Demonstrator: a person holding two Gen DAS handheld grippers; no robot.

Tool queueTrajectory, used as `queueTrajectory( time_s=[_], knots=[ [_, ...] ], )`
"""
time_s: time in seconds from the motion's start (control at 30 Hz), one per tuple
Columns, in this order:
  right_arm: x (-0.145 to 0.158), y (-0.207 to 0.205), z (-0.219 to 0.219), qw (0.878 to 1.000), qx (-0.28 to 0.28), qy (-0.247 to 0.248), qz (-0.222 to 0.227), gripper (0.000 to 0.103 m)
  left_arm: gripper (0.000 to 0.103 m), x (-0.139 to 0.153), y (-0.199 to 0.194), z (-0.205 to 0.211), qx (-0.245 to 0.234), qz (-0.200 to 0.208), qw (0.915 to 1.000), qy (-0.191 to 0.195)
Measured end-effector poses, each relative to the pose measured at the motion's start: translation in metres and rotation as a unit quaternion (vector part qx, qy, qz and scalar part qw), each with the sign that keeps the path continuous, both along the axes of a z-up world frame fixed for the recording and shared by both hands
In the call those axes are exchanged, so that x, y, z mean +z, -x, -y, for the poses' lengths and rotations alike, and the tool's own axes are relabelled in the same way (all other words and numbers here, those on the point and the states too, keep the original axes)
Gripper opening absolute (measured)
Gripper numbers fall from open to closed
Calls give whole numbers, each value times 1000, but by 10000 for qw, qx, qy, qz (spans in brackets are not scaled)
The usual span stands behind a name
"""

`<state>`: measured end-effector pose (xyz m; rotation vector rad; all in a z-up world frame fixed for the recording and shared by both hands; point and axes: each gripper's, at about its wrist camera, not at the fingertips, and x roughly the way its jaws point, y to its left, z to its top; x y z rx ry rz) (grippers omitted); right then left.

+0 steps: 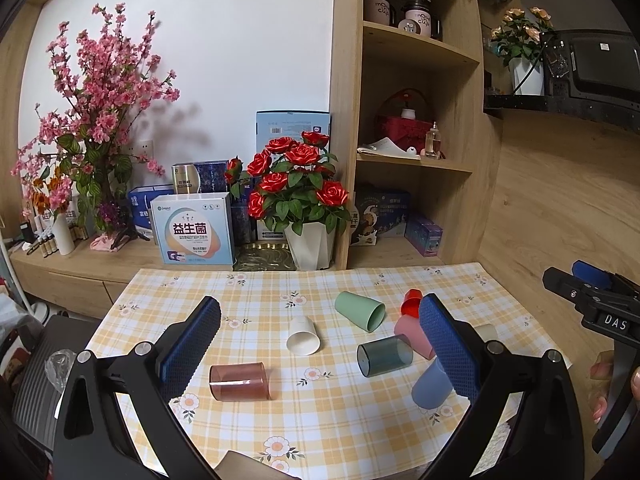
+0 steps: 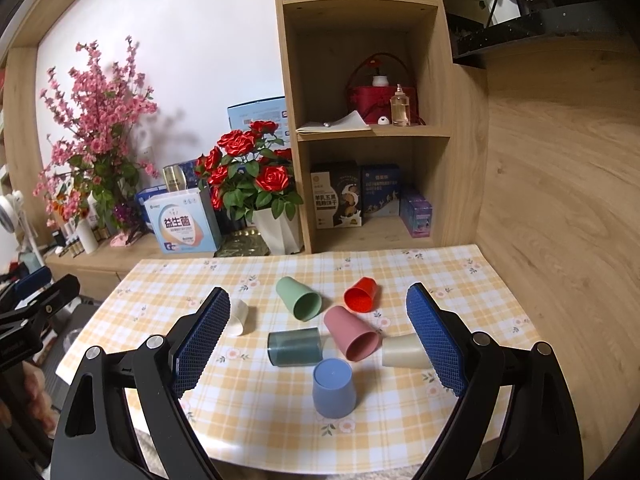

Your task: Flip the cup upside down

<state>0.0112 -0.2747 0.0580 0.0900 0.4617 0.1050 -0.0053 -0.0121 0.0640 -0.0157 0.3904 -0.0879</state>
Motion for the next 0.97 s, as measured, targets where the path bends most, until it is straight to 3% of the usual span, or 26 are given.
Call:
queueTrajectory(
  time_s=[0.73, 0.97],
  knots=[
    [1, -2, 4, 10000, -21, 15, 1, 87, 97, -1, -2, -4, 54, -26, 9999, 103],
    [-16, -10, 13, 9996, 72, -35, 265, 87, 97, -14, -6, -7, -67, 164, 9996, 208]
  ],
)
